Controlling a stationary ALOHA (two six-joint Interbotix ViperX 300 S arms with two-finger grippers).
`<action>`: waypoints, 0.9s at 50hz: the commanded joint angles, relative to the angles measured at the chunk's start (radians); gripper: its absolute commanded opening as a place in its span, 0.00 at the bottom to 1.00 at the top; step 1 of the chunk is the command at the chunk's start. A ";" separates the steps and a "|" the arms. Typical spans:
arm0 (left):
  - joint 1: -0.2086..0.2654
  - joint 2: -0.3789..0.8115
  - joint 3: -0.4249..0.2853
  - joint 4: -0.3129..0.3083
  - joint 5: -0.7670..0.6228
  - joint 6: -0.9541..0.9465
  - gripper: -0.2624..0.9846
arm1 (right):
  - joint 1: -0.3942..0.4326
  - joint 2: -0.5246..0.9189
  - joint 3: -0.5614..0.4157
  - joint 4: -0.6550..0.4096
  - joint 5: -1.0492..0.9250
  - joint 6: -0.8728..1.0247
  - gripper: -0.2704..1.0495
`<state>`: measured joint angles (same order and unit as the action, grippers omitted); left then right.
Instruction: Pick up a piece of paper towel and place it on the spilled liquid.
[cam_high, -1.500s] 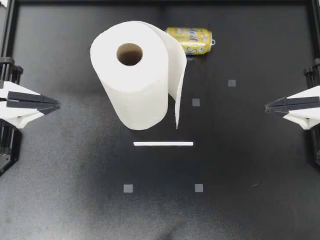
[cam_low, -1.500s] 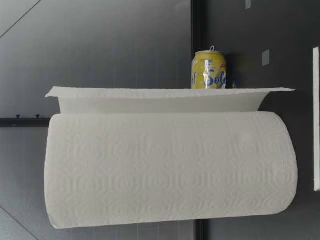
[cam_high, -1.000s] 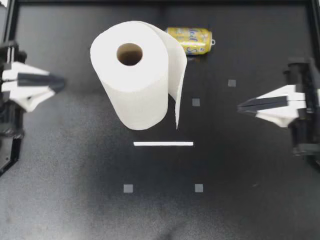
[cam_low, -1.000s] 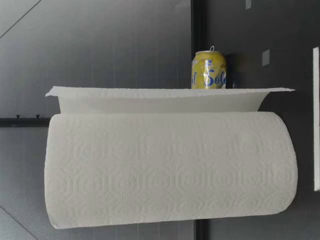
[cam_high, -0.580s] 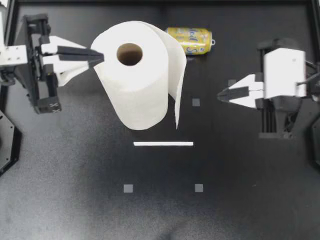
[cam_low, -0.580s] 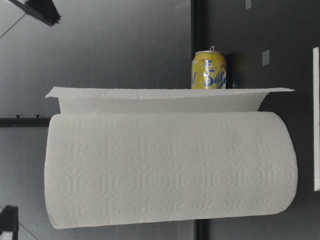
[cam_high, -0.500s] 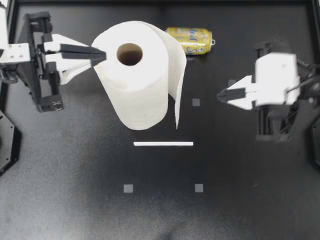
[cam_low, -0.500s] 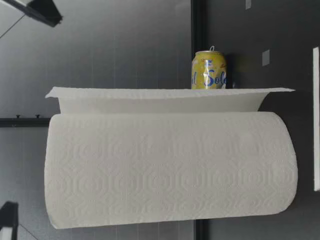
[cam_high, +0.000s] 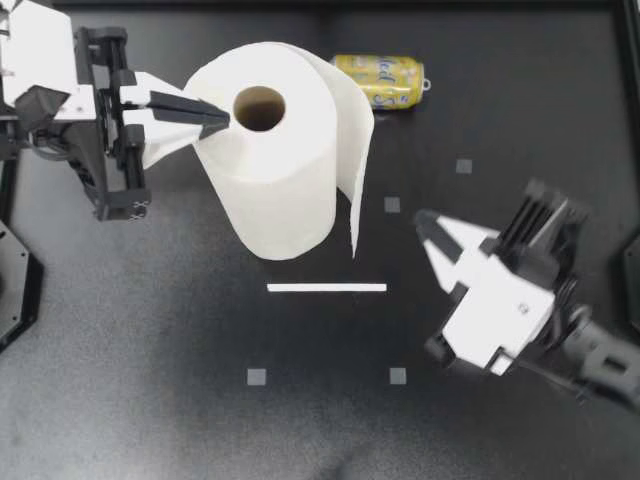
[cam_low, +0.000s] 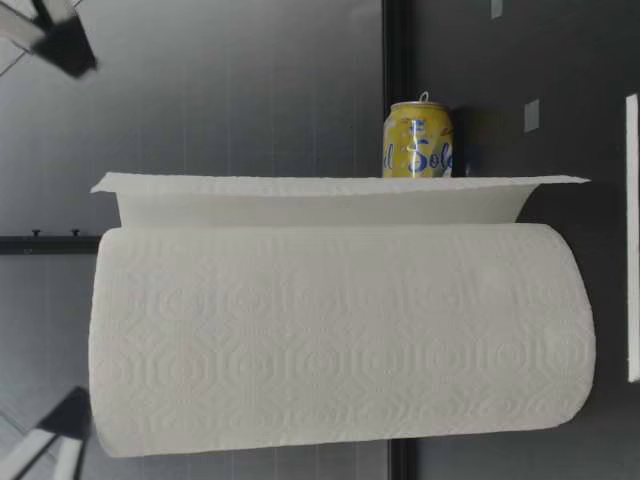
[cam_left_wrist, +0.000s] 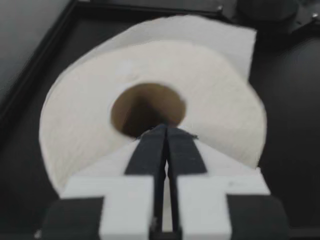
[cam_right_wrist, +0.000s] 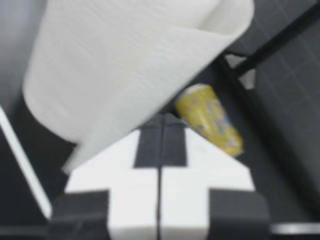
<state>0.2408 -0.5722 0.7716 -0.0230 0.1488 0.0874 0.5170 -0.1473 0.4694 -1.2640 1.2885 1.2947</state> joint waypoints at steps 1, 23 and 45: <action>0.018 -0.008 0.000 0.002 -0.031 0.002 0.27 | 0.009 0.046 -0.021 -0.057 0.015 0.129 0.18; 0.043 -0.005 0.061 0.015 -0.192 0.009 0.27 | -0.014 0.278 -0.086 -0.140 0.114 0.514 0.65; 0.046 0.028 0.084 0.014 -0.207 0.006 0.27 | -0.106 0.353 -0.101 -0.140 0.124 0.683 0.78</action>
<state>0.2807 -0.5476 0.8636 -0.0092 -0.0598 0.0936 0.4295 0.2163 0.3942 -1.3975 1.4051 1.9727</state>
